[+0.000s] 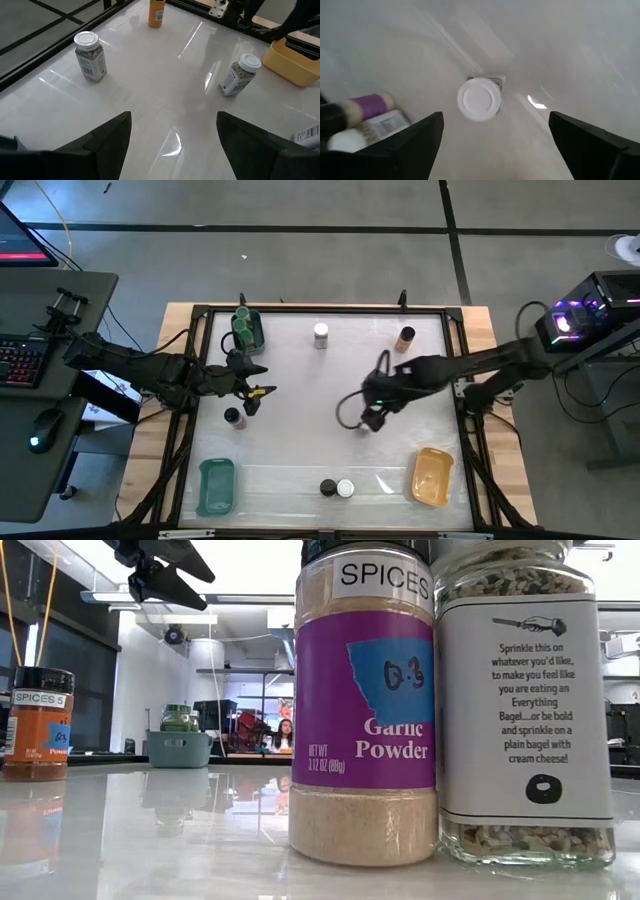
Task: Sort spices by type
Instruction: Put the middle left white seasoning bottle into the yellow bin
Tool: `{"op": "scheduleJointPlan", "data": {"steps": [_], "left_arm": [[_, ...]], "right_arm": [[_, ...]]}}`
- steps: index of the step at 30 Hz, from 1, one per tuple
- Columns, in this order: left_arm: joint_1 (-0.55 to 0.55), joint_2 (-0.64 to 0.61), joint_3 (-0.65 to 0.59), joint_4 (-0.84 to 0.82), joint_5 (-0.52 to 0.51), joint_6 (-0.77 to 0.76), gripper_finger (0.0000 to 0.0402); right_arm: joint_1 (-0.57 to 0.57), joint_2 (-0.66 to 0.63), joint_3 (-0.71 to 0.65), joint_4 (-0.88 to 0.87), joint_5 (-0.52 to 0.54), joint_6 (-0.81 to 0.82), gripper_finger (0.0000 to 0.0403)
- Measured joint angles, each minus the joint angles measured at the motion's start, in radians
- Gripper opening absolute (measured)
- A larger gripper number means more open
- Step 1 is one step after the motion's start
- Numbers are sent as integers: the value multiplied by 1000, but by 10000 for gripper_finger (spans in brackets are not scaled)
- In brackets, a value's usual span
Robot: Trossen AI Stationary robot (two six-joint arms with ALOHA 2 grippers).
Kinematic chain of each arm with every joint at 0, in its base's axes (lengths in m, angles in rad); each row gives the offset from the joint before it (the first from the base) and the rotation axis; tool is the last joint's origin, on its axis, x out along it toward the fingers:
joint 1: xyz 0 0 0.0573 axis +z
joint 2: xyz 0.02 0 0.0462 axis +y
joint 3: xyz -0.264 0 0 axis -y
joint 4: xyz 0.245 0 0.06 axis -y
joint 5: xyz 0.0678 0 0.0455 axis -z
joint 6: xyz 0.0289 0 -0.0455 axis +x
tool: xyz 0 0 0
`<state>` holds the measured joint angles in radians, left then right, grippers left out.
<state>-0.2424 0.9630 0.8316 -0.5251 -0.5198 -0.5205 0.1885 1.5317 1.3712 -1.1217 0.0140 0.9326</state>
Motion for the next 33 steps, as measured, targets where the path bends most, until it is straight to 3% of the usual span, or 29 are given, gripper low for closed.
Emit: {"op": "scheduleJointPlan", "data": {"steps": [9, 22, 27, 33], "left_arm": [[0, 0, 0, 0, 0, 2, 278], [0, 0, 0, -2, 0, 2, 278], [0, 0, 0, -1, 0, 2, 278], [0, 0, 0, -1, 0, 2, 278]], "right_arm": [[-5, 246, 109, -35, -86, -109, 357], [-6, 334, 103, -32, -69, -176, 354], [-14, 334, 87, -15, -59, -152, 321], [-26, 334, 87, -14, -60, -139, 248]]}}
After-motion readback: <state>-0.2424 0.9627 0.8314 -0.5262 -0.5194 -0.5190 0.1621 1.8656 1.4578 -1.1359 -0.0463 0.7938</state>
